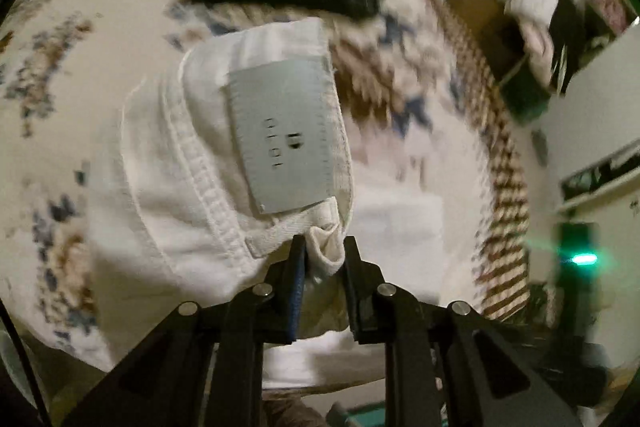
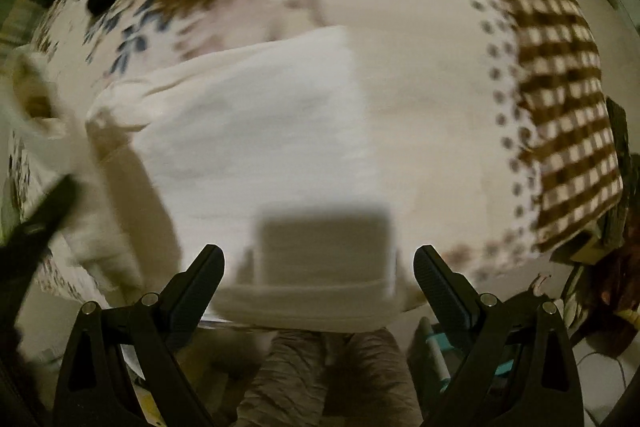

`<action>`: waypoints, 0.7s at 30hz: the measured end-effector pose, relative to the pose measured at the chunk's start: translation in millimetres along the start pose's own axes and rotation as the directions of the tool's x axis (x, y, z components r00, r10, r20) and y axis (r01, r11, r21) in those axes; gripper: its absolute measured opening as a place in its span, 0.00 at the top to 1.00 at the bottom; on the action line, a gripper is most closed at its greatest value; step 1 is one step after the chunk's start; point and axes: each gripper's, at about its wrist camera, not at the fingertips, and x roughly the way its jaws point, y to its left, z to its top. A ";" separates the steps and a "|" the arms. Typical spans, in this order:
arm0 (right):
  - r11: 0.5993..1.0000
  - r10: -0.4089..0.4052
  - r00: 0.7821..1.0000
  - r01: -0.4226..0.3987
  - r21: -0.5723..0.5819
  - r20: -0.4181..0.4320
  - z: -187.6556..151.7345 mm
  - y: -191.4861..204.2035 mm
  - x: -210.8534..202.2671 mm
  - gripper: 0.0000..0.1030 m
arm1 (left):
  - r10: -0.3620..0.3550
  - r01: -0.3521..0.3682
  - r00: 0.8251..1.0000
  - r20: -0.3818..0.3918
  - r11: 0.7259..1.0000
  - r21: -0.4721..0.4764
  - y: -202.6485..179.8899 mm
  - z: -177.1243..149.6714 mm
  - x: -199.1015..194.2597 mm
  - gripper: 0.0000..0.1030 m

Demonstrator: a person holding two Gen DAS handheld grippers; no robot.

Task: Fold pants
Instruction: 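Fold the waistband over onto the trousers with the left tool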

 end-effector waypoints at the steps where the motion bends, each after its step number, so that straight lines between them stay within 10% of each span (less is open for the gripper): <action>1: 1.000 0.015 1.000 -0.015 0.008 -0.001 1.9 -10.7 -0.3 0.05 | -0.003 0.002 1.000 -0.029 1.000 -0.006 -3.7 1.2 11.8 0.85; 6: 0.997 0.076 0.997 -0.076 -0.005 0.020 7.8 -31.7 -4.8 0.05 | 0.019 -0.020 0.996 -0.083 1.000 -0.017 -17.7 -2.9 5.3 0.74; 8: 0.993 0.114 0.993 -0.113 -0.016 0.032 14.7 -27.0 -8.5 0.05 | 0.060 -0.061 0.996 -0.067 0.998 -0.024 -17.7 1.1 -10.7 0.32; 10: 0.984 0.176 0.984 -0.175 -0.016 0.030 21.6 -22.4 -9.5 0.05 | 0.117 -0.119 0.992 -0.040 0.992 -0.036 -10.0 4.0 -27.7 0.10; 15: 0.930 0.360 0.932 -0.361 -0.071 -0.035 47.8 24.2 7.7 0.05 | 0.326 -0.327 0.945 -0.031 0.940 -0.096 43.7 8.1 -43.2 0.07; 21: 0.897 0.398 0.915 -0.403 -0.183 -0.063 78.5 88.9 40.8 0.05 | 0.404 -0.417 0.907 -0.118 0.901 -0.120 102.3 3.4 -18.7 0.07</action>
